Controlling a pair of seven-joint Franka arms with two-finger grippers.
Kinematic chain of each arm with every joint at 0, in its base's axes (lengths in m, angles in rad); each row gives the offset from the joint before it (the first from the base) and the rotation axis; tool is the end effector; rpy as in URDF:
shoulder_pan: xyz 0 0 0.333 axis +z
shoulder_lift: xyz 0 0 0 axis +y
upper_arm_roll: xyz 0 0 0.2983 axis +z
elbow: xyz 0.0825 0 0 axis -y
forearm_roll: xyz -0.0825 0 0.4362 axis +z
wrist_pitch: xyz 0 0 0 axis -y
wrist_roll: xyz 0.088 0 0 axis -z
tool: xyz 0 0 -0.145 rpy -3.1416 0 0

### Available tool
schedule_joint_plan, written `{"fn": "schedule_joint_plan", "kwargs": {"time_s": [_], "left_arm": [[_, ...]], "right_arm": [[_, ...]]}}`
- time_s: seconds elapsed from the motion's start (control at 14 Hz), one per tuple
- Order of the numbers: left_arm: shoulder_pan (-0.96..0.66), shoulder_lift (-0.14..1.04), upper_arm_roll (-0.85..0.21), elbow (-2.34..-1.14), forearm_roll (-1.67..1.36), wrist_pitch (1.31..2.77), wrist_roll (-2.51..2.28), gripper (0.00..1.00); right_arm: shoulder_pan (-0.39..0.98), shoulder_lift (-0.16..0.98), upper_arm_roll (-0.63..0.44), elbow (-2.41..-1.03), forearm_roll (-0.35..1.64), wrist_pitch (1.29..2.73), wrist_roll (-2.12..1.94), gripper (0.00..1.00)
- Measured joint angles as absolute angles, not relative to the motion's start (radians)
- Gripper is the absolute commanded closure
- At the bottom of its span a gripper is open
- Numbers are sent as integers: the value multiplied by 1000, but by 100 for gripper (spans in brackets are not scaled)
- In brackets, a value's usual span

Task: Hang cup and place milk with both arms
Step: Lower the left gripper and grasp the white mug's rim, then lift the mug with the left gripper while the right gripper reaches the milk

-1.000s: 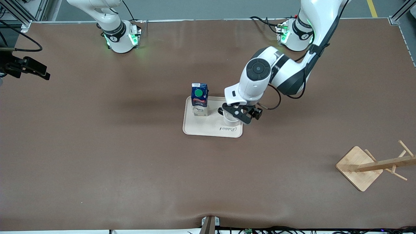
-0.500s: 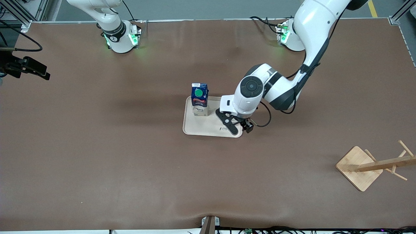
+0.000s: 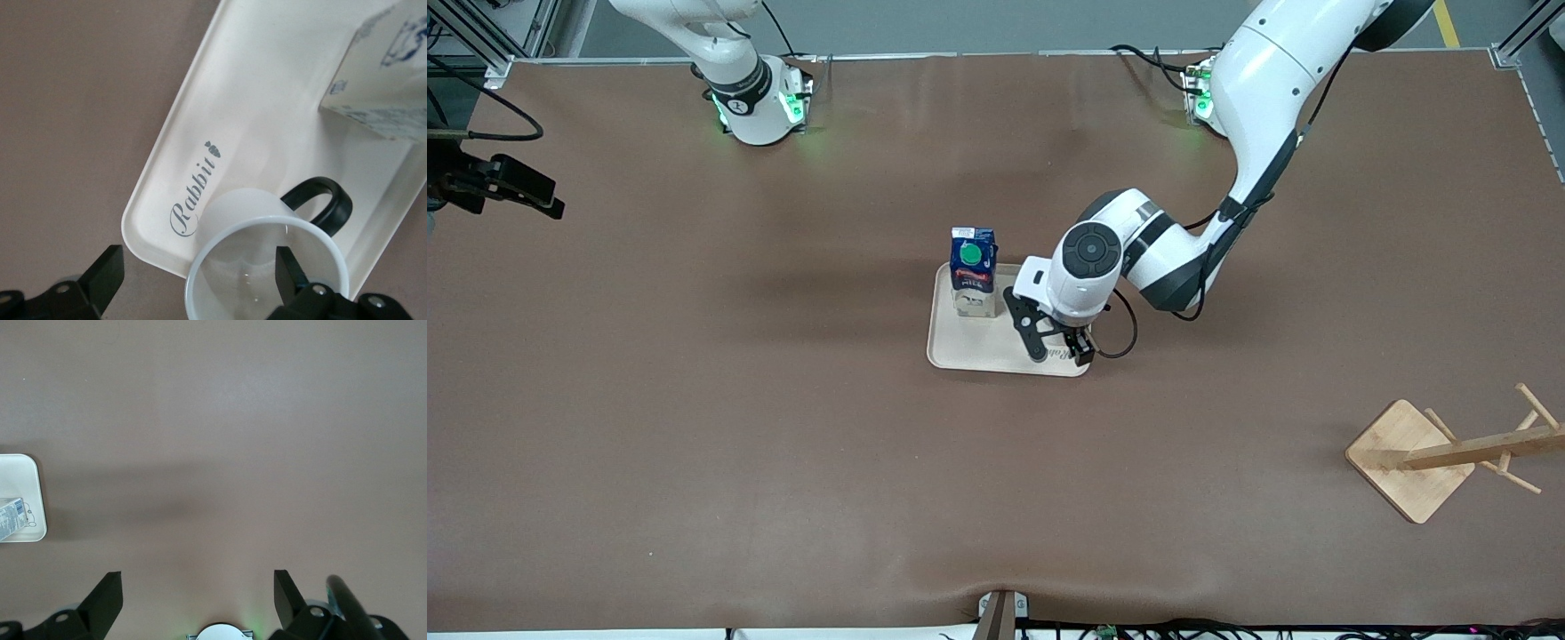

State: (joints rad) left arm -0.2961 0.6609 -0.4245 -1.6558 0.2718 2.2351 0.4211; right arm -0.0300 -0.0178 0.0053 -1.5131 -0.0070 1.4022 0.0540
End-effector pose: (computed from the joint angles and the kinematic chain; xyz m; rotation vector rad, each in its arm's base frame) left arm 0.5539 -0.4453 0.1652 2.5274 -1.7938 -0.0301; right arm 0.5798 -0.0154 0.5953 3.1273 -0.1245 -0.1456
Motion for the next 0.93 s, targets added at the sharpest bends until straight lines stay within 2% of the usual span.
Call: {"fn": "schedule_joint_plan", "kwargs": {"time_s": [0.14,0.43,0.5,0.57,0.64,0.79,0.93], "left_arm": [[-296,667,-424,-1656,272,2235,486,11],[-299,683,-424,-1656,272,2235,590,25],[-301,687,-425,-1656,273,2235,610,31],[-305,689,-425,-1656,279,2235,630,42],[-309,691,-425,-1656,296,2235,651,47],[-314,696,-425,-1656,322,2235,708,51],[-314,703,-424,-1656,329,2235,733,62]], "right_arm": [[-30,-18,5,-1513,-7,1402,54,0],[-30,-18,6,-1513,-7,1402,54,0],[-29,-18,6,-1513,-7,1402,54,0],[-29,-18,6,-1513,-7,1402,54,0],[-29,-18,6,-1513,-7,1402,54,0],[-29,-18,6,-1513,-7,1402,54,0],[-29,-18,6,-1513,-7,1402,54,0]]}}
